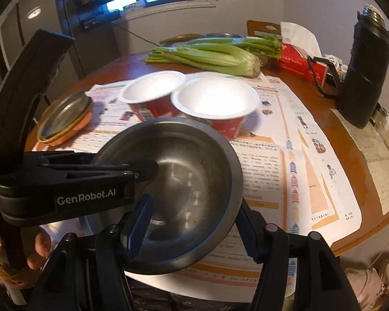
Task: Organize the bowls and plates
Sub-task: 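Grasp the steel bowl rim with the left tool and lift it, then carry the steel bowl with the left tool and lower it onto the newspaper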
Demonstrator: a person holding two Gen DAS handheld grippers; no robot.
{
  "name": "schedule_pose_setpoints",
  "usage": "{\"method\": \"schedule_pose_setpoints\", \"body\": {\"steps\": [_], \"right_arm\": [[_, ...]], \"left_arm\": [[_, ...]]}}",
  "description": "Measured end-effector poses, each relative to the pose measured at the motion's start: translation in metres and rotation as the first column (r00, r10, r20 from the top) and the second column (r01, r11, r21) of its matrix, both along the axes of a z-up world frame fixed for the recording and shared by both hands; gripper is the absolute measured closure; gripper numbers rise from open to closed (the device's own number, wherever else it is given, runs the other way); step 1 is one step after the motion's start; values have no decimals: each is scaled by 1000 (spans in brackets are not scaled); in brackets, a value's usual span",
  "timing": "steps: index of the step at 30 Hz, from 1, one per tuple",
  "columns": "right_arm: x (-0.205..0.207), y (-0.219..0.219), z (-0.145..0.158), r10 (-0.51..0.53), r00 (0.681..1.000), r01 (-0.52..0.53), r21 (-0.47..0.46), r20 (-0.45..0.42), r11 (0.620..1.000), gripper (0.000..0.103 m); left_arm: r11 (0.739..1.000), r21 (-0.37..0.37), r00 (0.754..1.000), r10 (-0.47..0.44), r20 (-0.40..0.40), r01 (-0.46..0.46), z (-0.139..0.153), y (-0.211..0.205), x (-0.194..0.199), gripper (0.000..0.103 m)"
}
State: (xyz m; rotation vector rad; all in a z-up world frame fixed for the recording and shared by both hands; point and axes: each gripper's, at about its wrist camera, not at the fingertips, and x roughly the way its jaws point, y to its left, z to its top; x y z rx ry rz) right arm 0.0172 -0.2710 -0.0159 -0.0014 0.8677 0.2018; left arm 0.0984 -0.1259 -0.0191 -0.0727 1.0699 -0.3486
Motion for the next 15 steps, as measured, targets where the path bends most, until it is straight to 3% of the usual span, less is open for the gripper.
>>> {"method": "schedule_pose_setpoints", "body": {"steps": [8,15], "right_arm": [[-11,21,12,61,997,-63,31,52,998,40],[-4,41,10,75,997,-76,19,31,997,40]], "left_arm": [[999,-25,998,38,42,-37,13,31,-18,52],[995,-58,995,80,64,-76,16,55,-18,52]]}}
